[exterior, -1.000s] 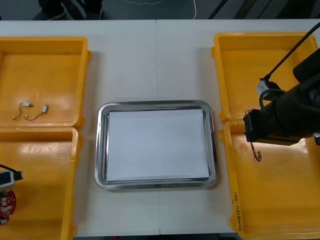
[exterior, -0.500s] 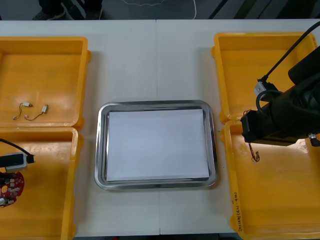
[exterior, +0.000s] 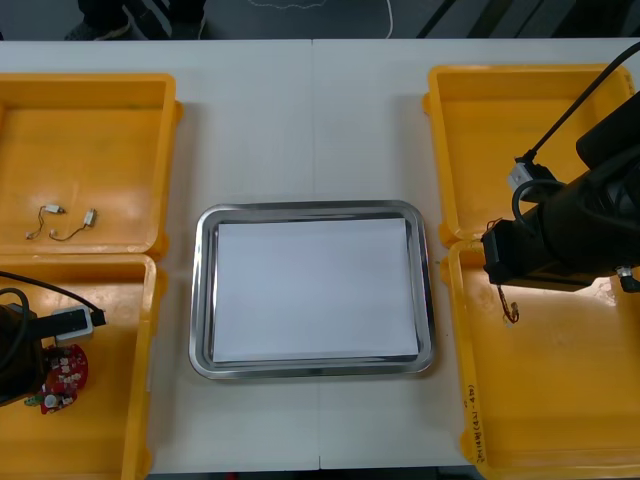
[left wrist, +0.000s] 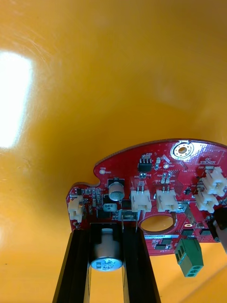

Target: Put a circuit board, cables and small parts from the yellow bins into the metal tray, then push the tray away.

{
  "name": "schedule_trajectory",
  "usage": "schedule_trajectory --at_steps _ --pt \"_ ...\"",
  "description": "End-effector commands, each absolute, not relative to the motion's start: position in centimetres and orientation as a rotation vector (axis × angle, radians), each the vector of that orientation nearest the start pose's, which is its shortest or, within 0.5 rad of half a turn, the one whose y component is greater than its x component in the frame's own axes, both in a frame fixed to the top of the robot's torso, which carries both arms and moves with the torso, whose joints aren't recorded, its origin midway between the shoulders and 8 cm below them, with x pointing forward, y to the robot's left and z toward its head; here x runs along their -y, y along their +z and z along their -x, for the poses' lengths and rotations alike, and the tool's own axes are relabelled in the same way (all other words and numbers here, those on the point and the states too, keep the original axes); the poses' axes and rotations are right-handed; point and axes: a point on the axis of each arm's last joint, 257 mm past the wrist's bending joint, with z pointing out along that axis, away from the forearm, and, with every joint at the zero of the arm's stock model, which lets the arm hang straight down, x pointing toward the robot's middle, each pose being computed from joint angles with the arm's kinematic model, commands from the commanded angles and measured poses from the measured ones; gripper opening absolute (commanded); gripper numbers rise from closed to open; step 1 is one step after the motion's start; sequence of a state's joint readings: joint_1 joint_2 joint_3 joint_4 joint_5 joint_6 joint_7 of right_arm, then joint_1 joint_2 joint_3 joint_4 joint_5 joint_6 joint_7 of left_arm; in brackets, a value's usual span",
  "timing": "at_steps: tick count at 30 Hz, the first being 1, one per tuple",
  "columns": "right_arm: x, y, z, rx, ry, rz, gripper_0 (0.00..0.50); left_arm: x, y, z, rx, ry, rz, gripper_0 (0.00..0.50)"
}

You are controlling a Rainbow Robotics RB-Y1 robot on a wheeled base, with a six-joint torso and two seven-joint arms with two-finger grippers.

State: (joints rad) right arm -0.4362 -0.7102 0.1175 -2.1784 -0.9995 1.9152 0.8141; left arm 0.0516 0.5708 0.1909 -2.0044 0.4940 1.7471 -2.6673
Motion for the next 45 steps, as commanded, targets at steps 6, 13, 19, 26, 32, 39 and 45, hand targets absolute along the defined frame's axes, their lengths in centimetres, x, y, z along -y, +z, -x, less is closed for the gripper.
schedule_trajectory --at_steps 6,13,19,26,32,39,45 --pt "19.1 -17.0 -37.6 -2.794 0.308 0.058 0.0 -39.5 -30.5 -33.7 -2.436 0.388 -1.665 0.292" --pt "19.1 -17.0 -37.6 -2.794 0.307 0.054 0.0 -39.9 -29.9 -33.6 -2.445 0.373 -1.631 0.5" --pt "19.1 -17.0 -37.6 -2.793 0.307 0.055 0.0 -40.4 -27.6 -33.2 -2.441 0.295 -1.562 0.5" --pt "19.2 -17.0 -37.7 -2.79 0.303 0.053 0.0 -42.0 -25.4 -31.8 -2.45 0.235 -1.523 0.5" --pt "19.3 -17.0 -37.7 -2.791 0.301 0.046 0.0 -43.0 -25.5 -30.2 -2.444 0.195 -1.488 0.5" --pt "19.3 -17.0 -37.8 -2.788 0.301 0.049 0.0 -43.9 -27.3 -29.0 -2.448 0.203 -1.429 0.5" --pt "19.4 -17.1 -37.7 -2.791 0.296 0.045 0.0 -43.3 -29.0 -28.0 -2.44 0.179 -1.42 0.5"
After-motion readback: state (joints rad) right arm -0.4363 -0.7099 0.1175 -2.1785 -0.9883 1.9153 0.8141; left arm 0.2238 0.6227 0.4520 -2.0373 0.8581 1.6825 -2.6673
